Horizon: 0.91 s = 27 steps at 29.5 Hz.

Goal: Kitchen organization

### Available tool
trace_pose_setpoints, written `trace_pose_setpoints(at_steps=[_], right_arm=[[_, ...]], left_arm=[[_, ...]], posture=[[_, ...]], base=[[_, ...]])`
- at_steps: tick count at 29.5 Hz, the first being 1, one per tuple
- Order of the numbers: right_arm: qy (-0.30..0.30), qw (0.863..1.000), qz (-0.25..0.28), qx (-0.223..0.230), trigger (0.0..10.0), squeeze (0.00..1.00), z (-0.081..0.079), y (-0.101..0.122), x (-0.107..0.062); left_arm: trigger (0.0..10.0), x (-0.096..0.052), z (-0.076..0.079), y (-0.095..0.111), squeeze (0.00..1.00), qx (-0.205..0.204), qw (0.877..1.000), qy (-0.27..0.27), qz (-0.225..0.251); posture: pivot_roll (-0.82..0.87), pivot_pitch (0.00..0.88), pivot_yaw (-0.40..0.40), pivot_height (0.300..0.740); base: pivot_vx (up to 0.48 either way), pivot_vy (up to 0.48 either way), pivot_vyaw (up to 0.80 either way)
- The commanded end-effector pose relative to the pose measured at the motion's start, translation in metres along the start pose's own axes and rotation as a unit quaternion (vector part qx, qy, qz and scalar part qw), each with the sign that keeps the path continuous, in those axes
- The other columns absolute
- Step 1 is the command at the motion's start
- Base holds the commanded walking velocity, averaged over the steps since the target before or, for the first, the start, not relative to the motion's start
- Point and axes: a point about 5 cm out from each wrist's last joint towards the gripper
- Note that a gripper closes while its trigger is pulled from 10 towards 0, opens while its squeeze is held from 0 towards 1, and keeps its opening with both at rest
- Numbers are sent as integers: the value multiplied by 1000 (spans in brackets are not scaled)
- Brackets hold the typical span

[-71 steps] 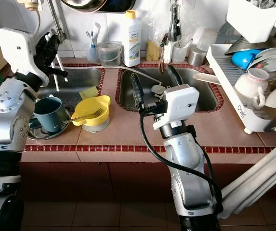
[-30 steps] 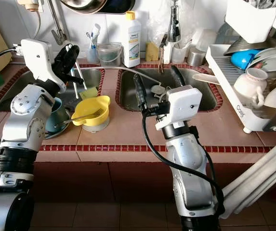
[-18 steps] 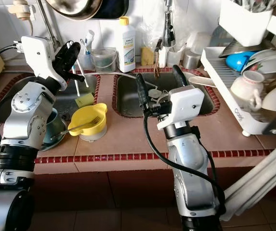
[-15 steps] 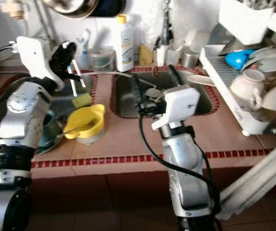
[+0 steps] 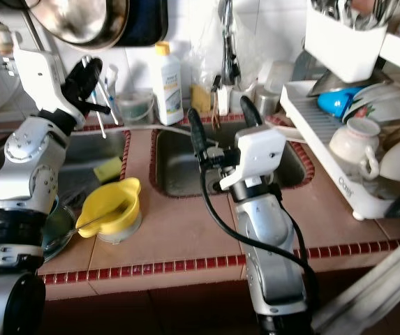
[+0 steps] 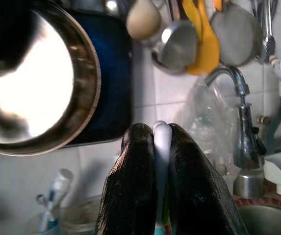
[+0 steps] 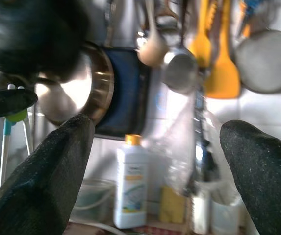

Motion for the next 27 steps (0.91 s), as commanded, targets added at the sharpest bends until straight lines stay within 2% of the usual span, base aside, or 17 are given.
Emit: trace_pose_setpoints(at_steps=[1, 10, 21, 27], right_arm=[[-5, 1000, 7, -4, 10000, 0, 4, 3, 1], [-3, 1000, 5, -3, 10000, 0, 3, 3, 0], [-2, 1000, -7, 3, 10000, 0, 1, -1, -4], [13, 1000, -24, 11, 10000, 0, -6, -7, -7]], left_arm=[[10000, 3, 6, 1, 0, 4, 1000, -11, 1], [10000, 2, 6, 2, 0, 15, 1000, -8, 9], [10000, 3, 6, 1, 0, 54, 998, -15, 11], [10000, 5, 11, 2, 0, 76, 997, -23, 24]], posture=[[-267, 0, 61, 740], [-272, 0, 62, 740], [-272, 0, 62, 740], [-276, 0, 65, 740]], base=[[0, 0, 0], [0, 0, 0], [0, 0, 0], [0, 0, 0]])
Point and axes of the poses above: a point about 5 cm out from each wrist's last joint towards the gripper, its own x axis pointing out of the wrist towards the gripper, its own y axis along the axis of the wrist's last joint, z = x × y, and after that the axes turned 9 degrees about x, right-handed
